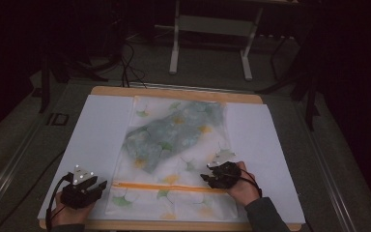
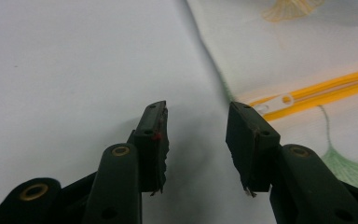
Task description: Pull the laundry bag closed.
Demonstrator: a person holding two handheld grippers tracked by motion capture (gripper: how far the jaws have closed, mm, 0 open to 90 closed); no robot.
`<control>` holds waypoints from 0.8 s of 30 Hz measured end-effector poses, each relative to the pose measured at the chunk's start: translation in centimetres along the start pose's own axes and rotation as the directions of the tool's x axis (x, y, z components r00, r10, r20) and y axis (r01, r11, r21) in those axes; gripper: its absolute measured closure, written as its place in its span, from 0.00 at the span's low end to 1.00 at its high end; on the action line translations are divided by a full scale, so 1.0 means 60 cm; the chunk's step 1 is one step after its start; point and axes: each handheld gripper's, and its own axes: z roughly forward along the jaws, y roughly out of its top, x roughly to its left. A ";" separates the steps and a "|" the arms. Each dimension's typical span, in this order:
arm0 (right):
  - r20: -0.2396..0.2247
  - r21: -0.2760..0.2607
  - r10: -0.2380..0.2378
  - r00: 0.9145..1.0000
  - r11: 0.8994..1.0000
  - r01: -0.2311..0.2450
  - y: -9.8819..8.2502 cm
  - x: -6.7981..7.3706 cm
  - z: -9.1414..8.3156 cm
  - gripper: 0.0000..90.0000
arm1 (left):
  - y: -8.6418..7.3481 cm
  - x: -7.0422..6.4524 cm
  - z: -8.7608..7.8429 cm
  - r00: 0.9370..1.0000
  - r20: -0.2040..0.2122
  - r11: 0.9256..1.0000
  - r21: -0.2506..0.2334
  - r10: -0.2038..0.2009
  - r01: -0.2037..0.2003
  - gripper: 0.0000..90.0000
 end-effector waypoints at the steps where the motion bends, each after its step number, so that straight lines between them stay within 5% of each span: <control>1: -0.006 -0.002 -0.004 1.000 1.000 0.004 0.005 0.002 0.003 0.60 | 0.001 -0.001 0.000 1.000 0.003 1.000 0.000 0.007 -0.007 0.64; 24: -0.114 -0.035 -0.110 0.987 0.994 0.106 0.094 0.059 0.062 0.60 | 0.005 0.001 0.003 0.999 0.039 1.000 -0.009 0.010 -0.010 0.62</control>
